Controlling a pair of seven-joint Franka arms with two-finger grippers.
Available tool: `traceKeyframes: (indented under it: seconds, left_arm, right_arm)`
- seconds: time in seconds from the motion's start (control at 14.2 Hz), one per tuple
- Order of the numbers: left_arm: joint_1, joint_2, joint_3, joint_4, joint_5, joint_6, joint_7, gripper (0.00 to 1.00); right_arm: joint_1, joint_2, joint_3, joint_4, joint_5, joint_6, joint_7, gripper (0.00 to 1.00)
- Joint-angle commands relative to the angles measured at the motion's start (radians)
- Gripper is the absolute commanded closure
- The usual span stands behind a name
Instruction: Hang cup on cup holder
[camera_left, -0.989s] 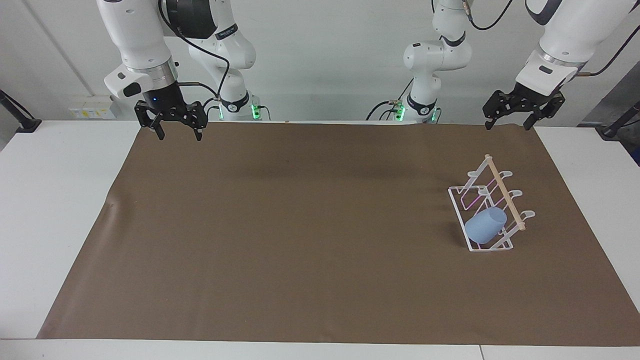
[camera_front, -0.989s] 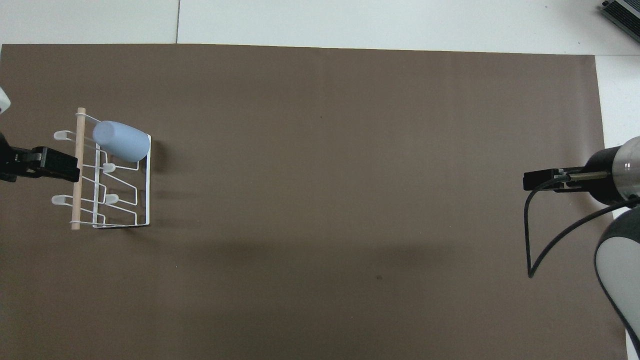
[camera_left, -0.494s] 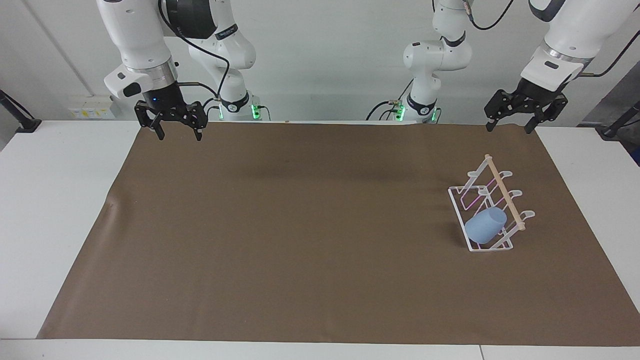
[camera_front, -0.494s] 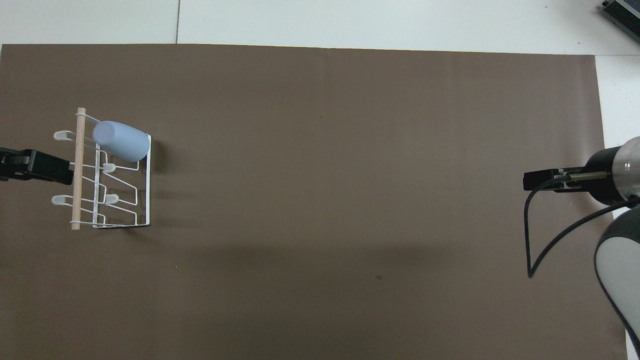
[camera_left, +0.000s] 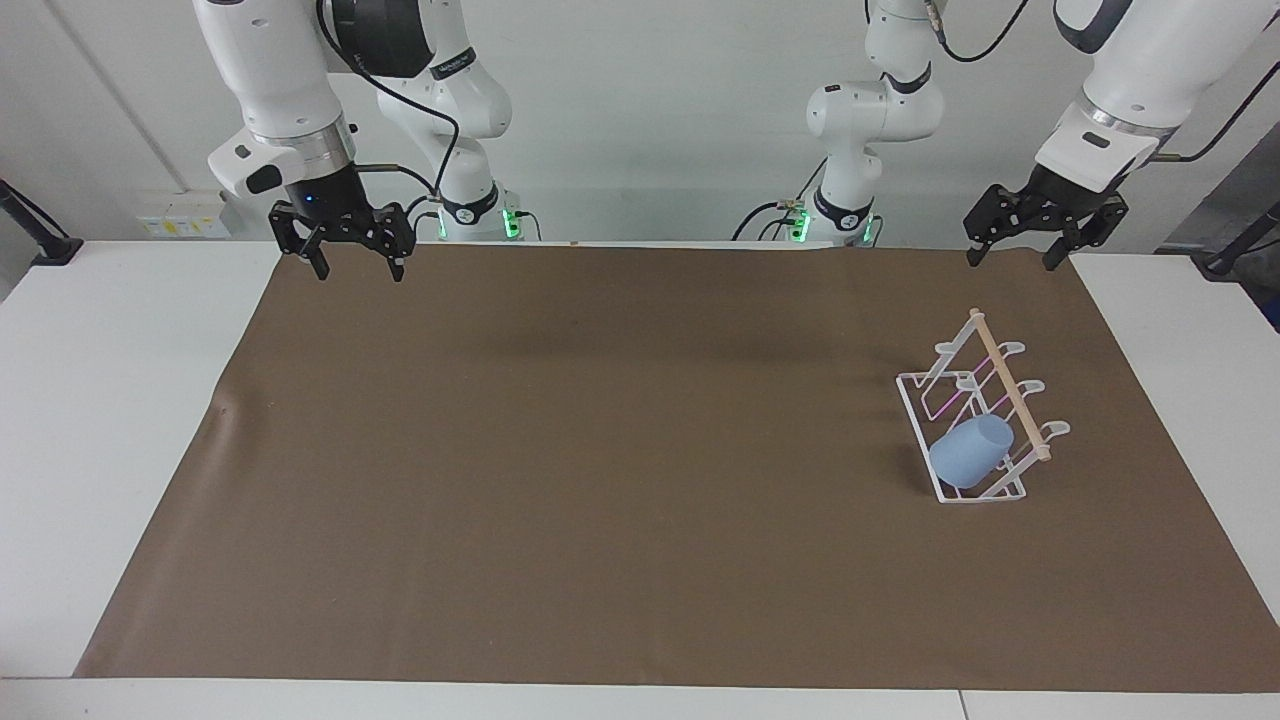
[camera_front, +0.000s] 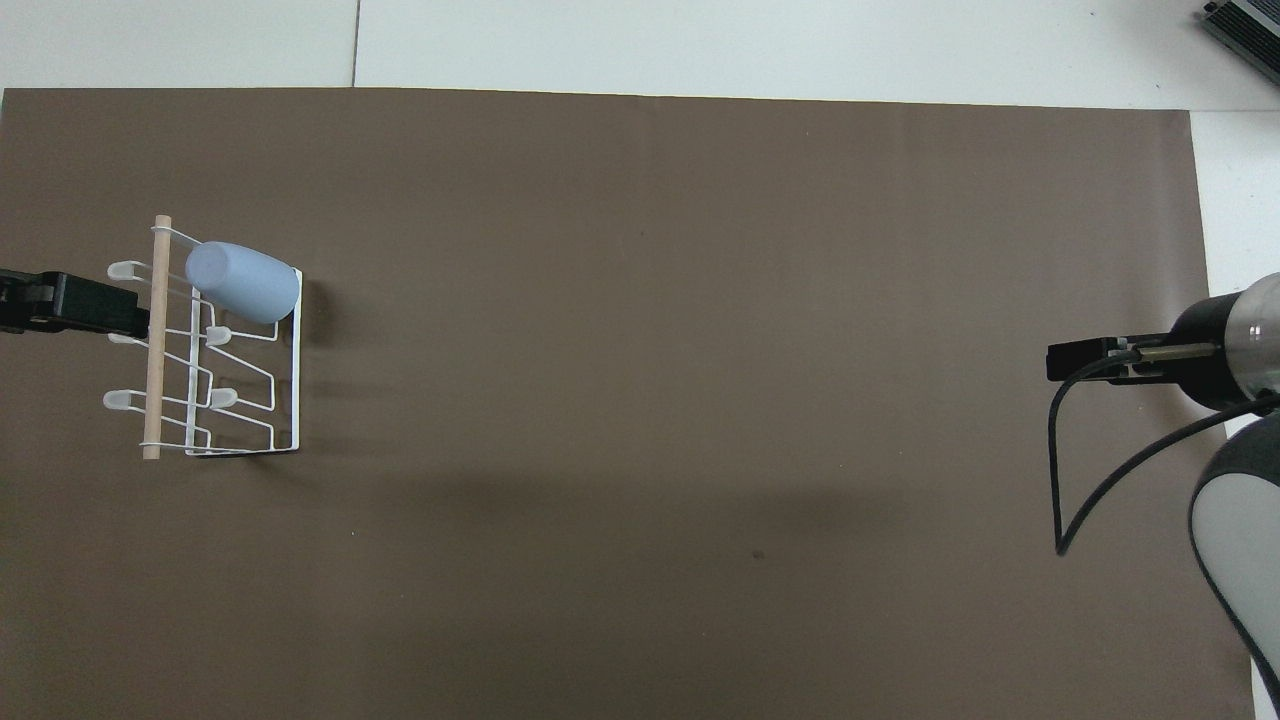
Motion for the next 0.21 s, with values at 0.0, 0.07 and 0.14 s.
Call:
traceKeyframes:
  seconds: [0.0,0.07,0.14]
  left_arm:
    - [-0.012,-0.028,0.015,-0.026,-0.003,-0.026,0.012,0.00]
    - [-0.011,-0.031,0.013,-0.026,-0.003,-0.039,0.012,0.00]
    - [-0.011,-0.031,0.013,-0.027,-0.003,-0.040,0.012,0.00]
  right_arm:
    - [-0.013,-0.007,0.008,0.001,-0.004,-0.008,0.014,0.00]
    - [-0.013,-0.007,0.008,0.001,-0.006,-0.008,0.014,0.00]
    - [-0.013,-0.007,0.008,0.001,-0.006,-0.008,0.014,0.00]
